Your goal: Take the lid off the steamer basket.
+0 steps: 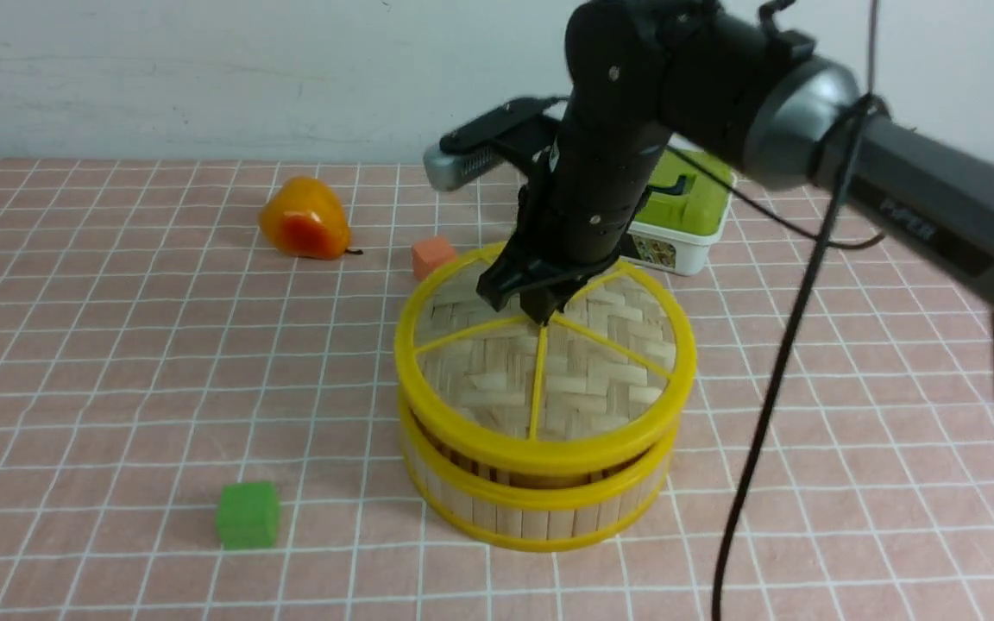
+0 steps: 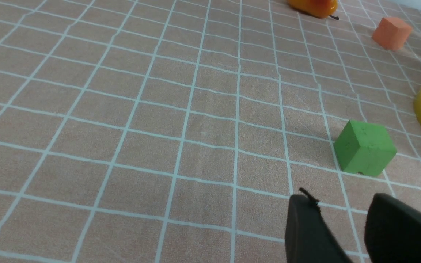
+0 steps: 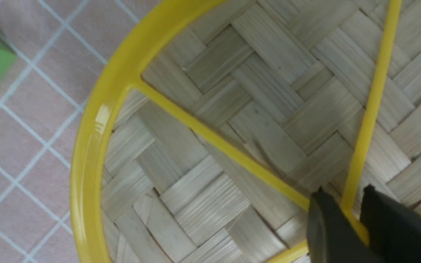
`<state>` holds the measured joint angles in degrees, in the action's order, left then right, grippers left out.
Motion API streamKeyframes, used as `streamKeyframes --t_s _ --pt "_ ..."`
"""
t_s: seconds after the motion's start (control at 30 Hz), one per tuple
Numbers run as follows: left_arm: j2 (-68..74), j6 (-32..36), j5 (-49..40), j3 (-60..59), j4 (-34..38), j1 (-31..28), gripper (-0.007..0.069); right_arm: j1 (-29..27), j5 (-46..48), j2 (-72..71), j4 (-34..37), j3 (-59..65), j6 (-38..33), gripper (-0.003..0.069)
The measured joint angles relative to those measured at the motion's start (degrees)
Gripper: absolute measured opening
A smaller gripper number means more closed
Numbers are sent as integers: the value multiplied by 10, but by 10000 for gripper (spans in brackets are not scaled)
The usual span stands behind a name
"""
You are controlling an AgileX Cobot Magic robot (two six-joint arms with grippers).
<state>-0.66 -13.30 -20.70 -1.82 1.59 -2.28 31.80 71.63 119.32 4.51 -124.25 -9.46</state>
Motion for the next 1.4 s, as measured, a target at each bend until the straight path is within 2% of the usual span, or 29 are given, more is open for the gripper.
streamKeyframes --t_s 0.1,0.2,0.23,0.3,0.37,0.4,0.5,0.7,1.03,1.1,1.17,1.2,1.27,1.37,1.4 --pt "0 0 0 0 0 0 239 -15 -2 -50 2 10 0 76" --pt "0 0 0 0 0 0 239 -79 -2 -151 2 75 0 76" --pt "0 0 0 0 0 0 239 -79 -2 -151 1 80 0 76" --pt "0 0 0 0 0 0 239 -139 0 -194 -3 151 -1 76" --pt "0 0 0 0 0 0 239 -184 1 -206 -6 217 -1 76" --pt "0 0 0 0 0 0 239 -188 1 -206 -6 222 -1 76" --pt "0 0 0 0 0 0 239 -243 -41 -199 -7 306 -1 76" --pt "0 0 0 0 0 0 239 -262 -140 -154 1 353 -1 76" --pt "0 0 0 0 0 0 239 -261 -175 -63 0 355 1 100" --pt "0 0 0 0 0 0 239 -261 -182 -50 0 355 18 146" --pt "0 0 0 0 0 0 239 -261 -185 -49 -1 355 37 224" --pt "0 0 0 0 0 0 239 -261 -185 -49 -1 355 39 224" --pt "0 0 0 0 0 0 239 -261 -178 -68 -1 355 49 332" --pt "0 0 0 0 0 0 239 -261 -155 -128 5 357 41 430" --pt "0 0 0 0 0 0 239 -261 -151 -158 11 360 38 444"
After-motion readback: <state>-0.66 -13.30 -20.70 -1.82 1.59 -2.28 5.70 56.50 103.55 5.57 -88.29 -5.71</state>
